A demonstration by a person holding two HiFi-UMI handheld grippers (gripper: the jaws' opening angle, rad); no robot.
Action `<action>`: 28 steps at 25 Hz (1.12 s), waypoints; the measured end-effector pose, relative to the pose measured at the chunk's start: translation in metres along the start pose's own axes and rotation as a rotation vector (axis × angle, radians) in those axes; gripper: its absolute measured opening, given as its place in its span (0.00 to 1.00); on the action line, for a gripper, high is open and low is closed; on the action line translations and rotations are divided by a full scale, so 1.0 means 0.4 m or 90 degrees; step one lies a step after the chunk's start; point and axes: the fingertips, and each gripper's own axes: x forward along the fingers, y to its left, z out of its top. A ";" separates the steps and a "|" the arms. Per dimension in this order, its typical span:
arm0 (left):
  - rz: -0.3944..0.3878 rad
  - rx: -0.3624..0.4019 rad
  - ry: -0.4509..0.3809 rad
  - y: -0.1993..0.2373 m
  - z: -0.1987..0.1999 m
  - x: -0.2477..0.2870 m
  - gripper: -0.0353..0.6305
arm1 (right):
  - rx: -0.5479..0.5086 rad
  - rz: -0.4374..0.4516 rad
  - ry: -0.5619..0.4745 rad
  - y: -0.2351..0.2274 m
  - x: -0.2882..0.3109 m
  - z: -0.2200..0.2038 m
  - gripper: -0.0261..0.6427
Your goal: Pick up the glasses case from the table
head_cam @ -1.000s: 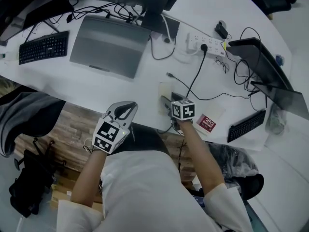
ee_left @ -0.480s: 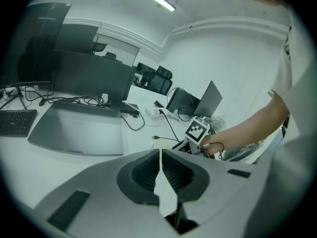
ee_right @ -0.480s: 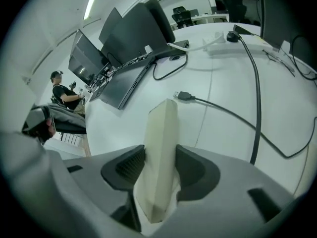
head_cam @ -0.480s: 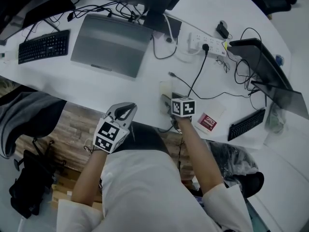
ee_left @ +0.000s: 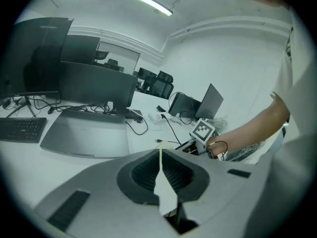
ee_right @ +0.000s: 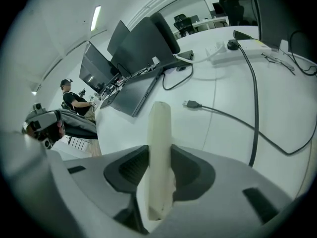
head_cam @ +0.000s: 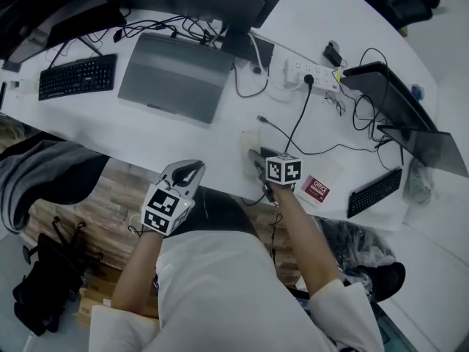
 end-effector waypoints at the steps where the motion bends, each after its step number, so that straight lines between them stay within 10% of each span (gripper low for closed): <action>1: 0.004 0.002 -0.003 -0.004 0.002 -0.007 0.07 | -0.004 0.008 -0.012 0.009 -0.007 0.007 0.26; 28: 0.037 0.042 -0.104 -0.003 0.116 -0.359 0.07 | -0.054 -0.001 -0.317 0.334 -0.497 0.196 0.26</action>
